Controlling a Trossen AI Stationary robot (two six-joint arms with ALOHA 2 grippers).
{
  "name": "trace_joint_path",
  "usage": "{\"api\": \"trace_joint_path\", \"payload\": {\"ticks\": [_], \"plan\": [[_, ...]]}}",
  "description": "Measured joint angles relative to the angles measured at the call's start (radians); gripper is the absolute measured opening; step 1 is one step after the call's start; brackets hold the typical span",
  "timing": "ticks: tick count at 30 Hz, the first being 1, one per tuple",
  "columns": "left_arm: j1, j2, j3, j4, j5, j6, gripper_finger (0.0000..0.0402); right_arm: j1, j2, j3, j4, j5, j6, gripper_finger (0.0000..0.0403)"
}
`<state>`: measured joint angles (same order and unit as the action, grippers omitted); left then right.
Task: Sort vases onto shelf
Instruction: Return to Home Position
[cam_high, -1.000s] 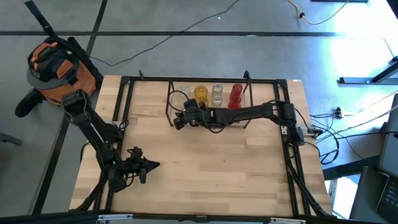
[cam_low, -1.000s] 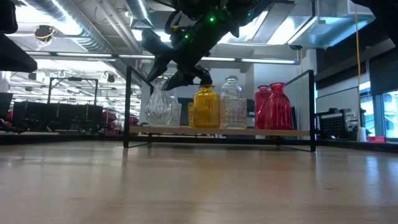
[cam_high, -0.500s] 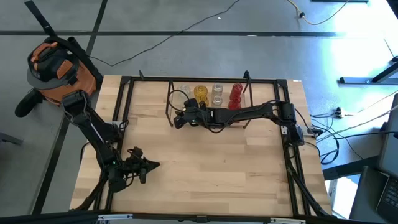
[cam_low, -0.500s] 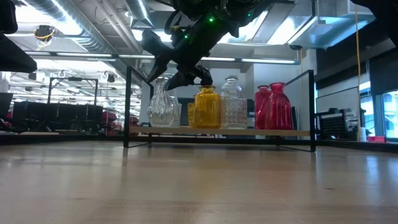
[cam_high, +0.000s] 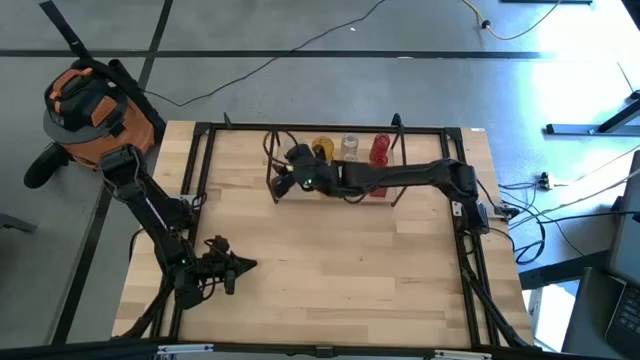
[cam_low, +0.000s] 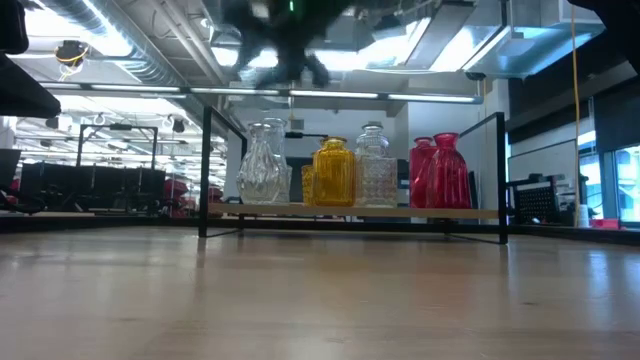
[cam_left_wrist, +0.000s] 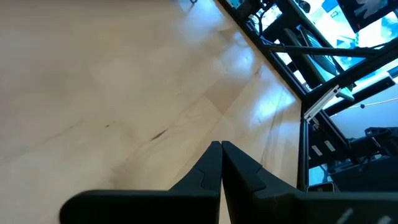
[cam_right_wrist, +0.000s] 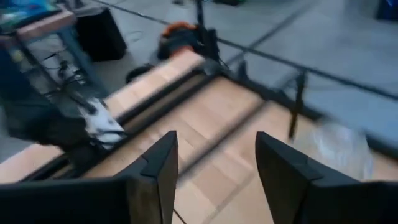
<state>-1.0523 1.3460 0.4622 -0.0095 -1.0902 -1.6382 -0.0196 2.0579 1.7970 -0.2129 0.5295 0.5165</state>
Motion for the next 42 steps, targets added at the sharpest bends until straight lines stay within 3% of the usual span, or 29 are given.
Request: {"api": "trace_joint_path", "payload": {"ticks": [6, 11, 16, 20, 23, 26, 30, 32, 34, 37, 39, 42], "plan": [[0.0, 0.0, 0.0, -0.006, -0.049, 0.026, 0.0, 0.017, -0.041, 0.224, -0.107, -0.101, -0.238, 0.017], [0.001, 0.0, 0.0, -0.026, -0.09, 0.018, 0.0, 0.051, -0.143, 0.25, -0.17, -0.088, -0.376, 0.017], [0.001, 0.0, -0.01, -0.029, -0.113, -0.041, 0.0, 0.06, -0.279, 0.121, -0.332, 0.085, -0.225, 0.017], [0.001, -0.006, -0.024, -0.028, -0.188, -0.113, 0.0, 0.059, -0.445, -0.156, -0.297, 0.133, -0.052, 0.017], [0.005, -0.052, -0.032, -0.028, -0.219, -0.099, 0.0, 0.076, -0.601, -0.427, -0.05, 0.105, 0.003, 0.0157], [0.021, -0.128, -0.035, -0.024, -0.212, -0.013, 0.0, 0.104, -0.769, -0.703, 0.326, 0.08, 0.003, 0.0131], [0.08, -0.301, -0.035, 0.097, -0.152, 0.325, 0.0, 0.141, -0.952, -1.047, 0.902, 0.08, -0.086, 0.0087], [0.158, -0.403, -0.035, 0.228, -0.013, 0.613, 0.0, 0.153, -1.023, -1.193, 1.16, 0.075, -0.136, 0.0066], [0.277, -0.49, -0.035, 0.418, 0.209, 0.916, 0.0, 0.151, -1.087, -1.321, 1.372, 0.028, -0.17, 0.0046], [0.474, -0.588, -0.034, 0.694, 0.492, 1.223, 0.0, 0.15, -1.166, -1.469, 1.591, -0.011, -0.214, 0.0018], [0.591, -0.653, -0.034, 0.746, 0.562, 1.32, 0.0, 0.15, -1.213, -1.542, 1.68, -0.011, -0.26, 0.0005], [0.74, -0.761, -0.034, 0.609, 0.585, 1.352, 0.0, 0.15, -1.31, -1.632, 1.756, 0.006, -0.337, 0.0007]]}}
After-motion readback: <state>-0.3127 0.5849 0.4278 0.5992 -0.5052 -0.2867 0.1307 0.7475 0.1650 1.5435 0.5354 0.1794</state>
